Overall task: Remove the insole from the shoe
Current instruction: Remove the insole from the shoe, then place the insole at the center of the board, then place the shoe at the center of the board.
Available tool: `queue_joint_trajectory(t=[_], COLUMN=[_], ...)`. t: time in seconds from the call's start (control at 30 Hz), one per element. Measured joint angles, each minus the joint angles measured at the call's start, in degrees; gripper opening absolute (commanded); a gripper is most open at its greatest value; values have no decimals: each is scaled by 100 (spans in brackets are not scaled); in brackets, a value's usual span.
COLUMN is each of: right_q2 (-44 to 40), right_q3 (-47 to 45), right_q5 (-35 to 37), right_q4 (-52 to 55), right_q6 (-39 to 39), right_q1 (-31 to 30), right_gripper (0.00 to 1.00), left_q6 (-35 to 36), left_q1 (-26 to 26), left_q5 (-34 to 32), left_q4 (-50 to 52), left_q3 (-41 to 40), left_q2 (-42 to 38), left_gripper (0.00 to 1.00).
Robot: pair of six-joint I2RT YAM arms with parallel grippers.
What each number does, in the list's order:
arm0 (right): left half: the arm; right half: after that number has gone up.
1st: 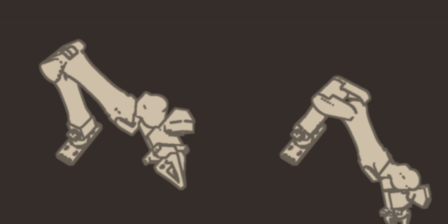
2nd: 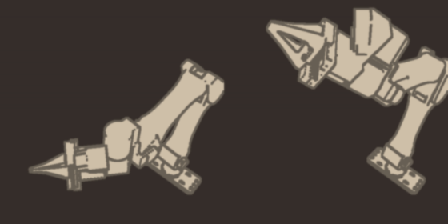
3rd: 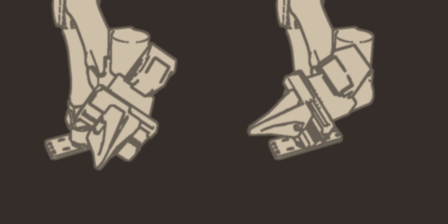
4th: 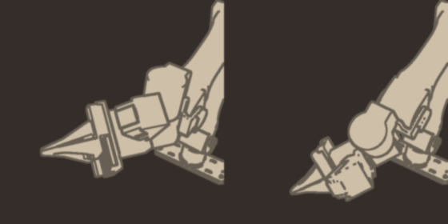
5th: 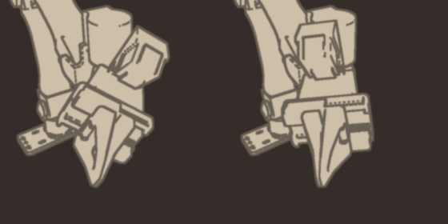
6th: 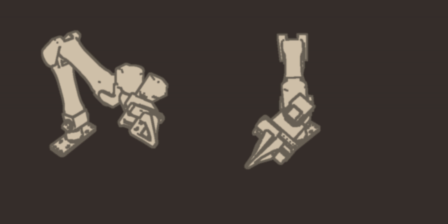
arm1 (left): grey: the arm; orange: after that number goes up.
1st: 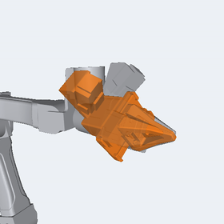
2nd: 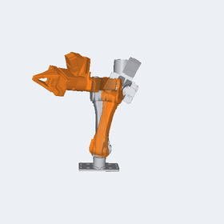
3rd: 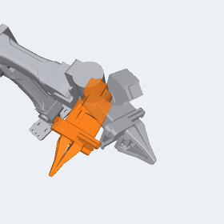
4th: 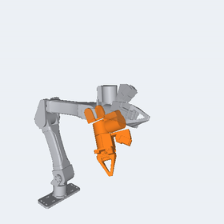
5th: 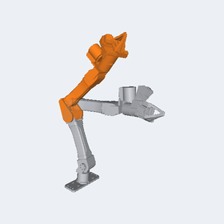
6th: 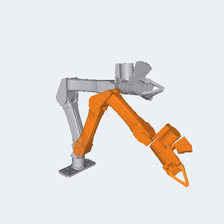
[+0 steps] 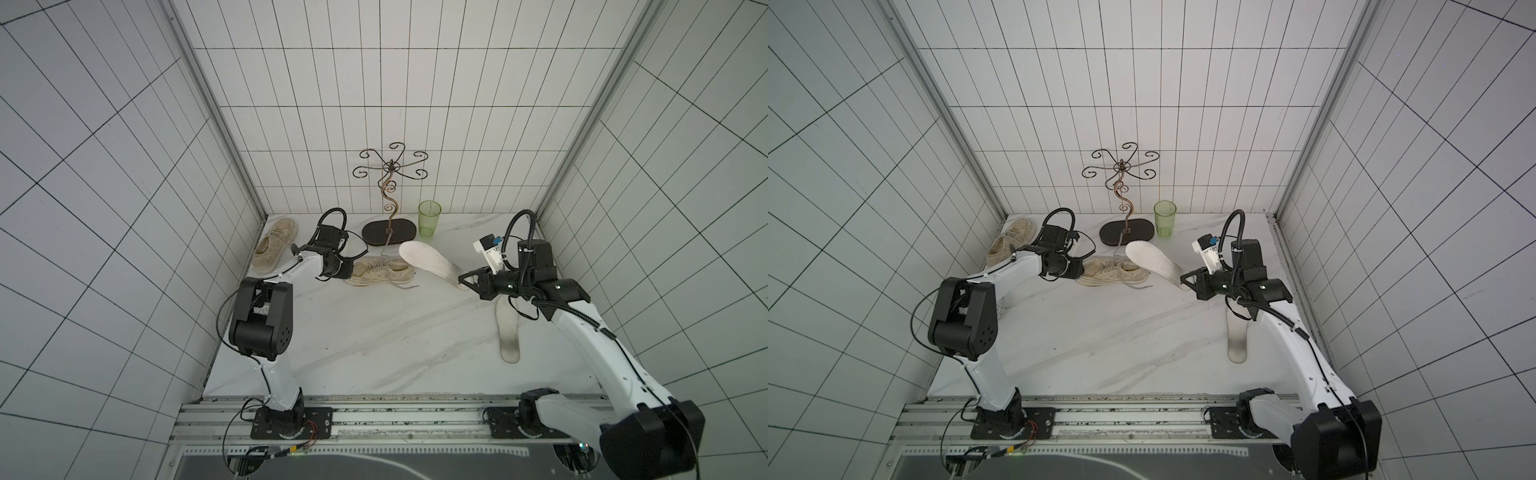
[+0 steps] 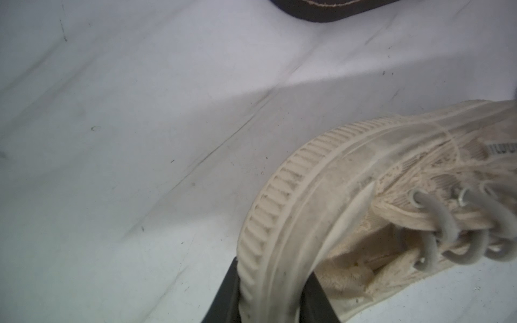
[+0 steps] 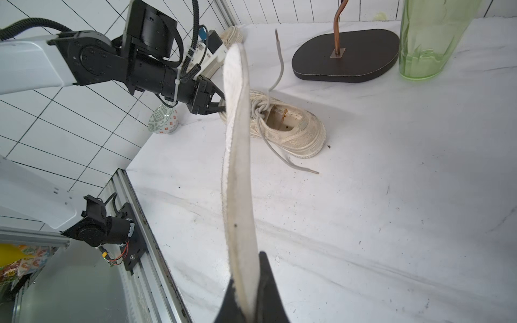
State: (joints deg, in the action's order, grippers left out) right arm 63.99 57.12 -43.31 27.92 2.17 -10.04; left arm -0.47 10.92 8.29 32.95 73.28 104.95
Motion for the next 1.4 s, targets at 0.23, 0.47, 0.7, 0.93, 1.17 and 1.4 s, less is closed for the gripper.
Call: queue_joint_trajectory(t=[0.23,0.47,0.7,0.93,1.17,1.4], right_q2=[-356,-1121,-1803,-1685,-890,-52], right_q3=[-160,-1038,-1272,-1587,-1902,-2100], right_q5=[839,2044,3016,3300,3316,3368], right_q4=[450,986,1421,1462,1502,1388], right_q6=[1001,2212,3021,3241,3202,3163], right_q1=[970,1838,2610,3165,3567,3670], right_gripper=[0,0,0,0,0,15], left_q6=[50,22,-39,-63,-63,-81], left_q1=[66,63,35,-2,-28,-50], left_q5=[-151,-120,-15,103,184,245], left_q4=[146,144,26,-24,-59,-61], left_q3=[179,155,7,-39,-55,-55], left_q2=[-28,-35,-79,-127,-127,-127], left_gripper=[0,0,0,0,0,0])
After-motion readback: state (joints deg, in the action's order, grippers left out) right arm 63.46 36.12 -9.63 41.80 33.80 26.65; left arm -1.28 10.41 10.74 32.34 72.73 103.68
